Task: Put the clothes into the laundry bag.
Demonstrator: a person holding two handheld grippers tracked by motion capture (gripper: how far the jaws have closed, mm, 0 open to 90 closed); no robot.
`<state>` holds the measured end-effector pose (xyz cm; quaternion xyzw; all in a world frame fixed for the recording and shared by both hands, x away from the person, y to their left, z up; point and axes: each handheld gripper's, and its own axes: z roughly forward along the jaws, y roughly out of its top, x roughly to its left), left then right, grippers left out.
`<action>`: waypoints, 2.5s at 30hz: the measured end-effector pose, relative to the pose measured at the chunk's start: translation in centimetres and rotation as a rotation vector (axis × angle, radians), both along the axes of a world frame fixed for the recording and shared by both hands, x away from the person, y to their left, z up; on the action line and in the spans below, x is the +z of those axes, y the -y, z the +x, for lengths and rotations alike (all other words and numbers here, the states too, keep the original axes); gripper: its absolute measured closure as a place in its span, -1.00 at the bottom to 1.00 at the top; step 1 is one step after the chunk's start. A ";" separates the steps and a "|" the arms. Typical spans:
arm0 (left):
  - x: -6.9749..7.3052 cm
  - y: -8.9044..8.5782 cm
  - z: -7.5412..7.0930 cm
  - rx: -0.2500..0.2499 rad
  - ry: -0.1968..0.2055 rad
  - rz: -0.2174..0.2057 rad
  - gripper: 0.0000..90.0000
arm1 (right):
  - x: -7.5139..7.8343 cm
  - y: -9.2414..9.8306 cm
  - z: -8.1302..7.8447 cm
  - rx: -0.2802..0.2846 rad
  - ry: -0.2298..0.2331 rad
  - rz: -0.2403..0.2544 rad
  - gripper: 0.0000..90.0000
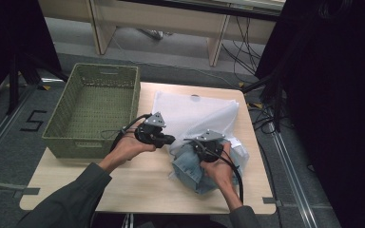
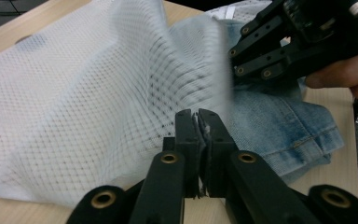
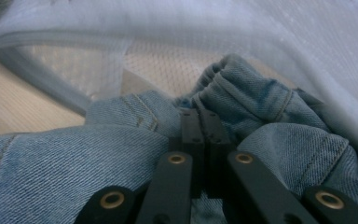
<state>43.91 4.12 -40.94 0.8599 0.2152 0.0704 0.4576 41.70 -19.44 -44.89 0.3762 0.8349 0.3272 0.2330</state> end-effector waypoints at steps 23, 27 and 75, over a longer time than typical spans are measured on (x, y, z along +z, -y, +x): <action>-9.5 3.2 -3.5 0.017 -0.089 0.241 0.31 | 1.0 0.9 -0.2 0.017 0.025 0.042 1.00; -9.7 3.5 -3.2 0.024 -0.098 0.210 0.74 | 1.0 0.9 -0.2 0.014 0.035 0.038 1.00; -9.3 -0.1 -7.0 0.000 -0.123 0.251 0.92 | -1.5 -4.5 -4.6 0.181 -0.283 0.068 0.08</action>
